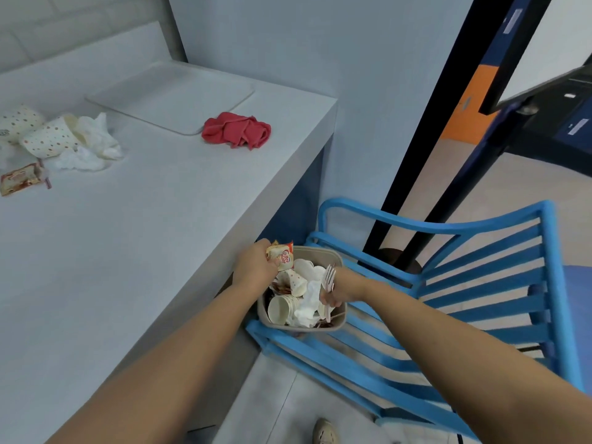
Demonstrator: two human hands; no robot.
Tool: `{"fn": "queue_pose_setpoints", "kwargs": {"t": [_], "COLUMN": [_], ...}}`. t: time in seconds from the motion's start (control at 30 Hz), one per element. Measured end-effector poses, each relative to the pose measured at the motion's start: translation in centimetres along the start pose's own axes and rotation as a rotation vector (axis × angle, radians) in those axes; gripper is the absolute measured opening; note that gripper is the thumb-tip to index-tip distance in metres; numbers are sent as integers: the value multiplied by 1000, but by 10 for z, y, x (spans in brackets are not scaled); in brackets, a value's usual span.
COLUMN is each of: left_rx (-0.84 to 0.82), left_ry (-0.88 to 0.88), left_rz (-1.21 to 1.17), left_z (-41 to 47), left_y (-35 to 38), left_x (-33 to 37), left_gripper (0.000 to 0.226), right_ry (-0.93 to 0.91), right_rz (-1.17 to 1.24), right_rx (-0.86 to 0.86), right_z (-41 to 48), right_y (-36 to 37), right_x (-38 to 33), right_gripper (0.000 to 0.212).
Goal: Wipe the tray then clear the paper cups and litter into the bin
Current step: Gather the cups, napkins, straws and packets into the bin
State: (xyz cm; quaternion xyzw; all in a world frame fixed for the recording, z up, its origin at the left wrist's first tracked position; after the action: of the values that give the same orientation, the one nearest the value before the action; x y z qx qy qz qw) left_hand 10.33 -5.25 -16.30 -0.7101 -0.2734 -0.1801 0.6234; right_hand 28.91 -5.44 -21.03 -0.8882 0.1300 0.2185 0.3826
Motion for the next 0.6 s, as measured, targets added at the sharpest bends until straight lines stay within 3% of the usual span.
{"fn": "queue_pose_setpoints", "kwargs": {"t": [0.13, 0.33, 0.4, 0.5, 0.6], "left_rx": [-14, -25, -26, -29, -37], "left_ry": [-15, -48, -57, -63, -55], "left_rz": [-22, -59, -55, -51, -65], "left_z": [-1, 1, 3, 5, 6], "left_y": [11, 15, 15, 16, 19], "left_x": [-4, -7, -7, -5, -1], "left_gripper": [19, 28, 29, 29, 28], "right_ry": [-87, -88, -88, -71, -87], "right_rz": [-322, -415, -459, -369, -210], "right_rx": [14, -74, -110, -96, 43], "right_z": [4, 9, 5, 8, 13], "right_y": [18, 32, 28, 11, -23], "right_x": [8, 13, 12, 13, 2], "right_gripper": [22, 17, 26, 54, 47]}}
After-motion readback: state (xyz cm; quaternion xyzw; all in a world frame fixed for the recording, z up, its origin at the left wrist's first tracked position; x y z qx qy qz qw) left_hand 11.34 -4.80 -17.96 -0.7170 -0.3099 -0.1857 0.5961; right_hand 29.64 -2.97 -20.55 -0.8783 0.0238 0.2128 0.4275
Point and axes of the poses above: each hand's wrist, its own z-axis towards the middle knuckle, its own y-axis out of the palm, x = y × z, the point moved 2 cm from there along z, towards the middle knuckle, and after that the axes turned 2 degrees about x, right-handed, at the moved point
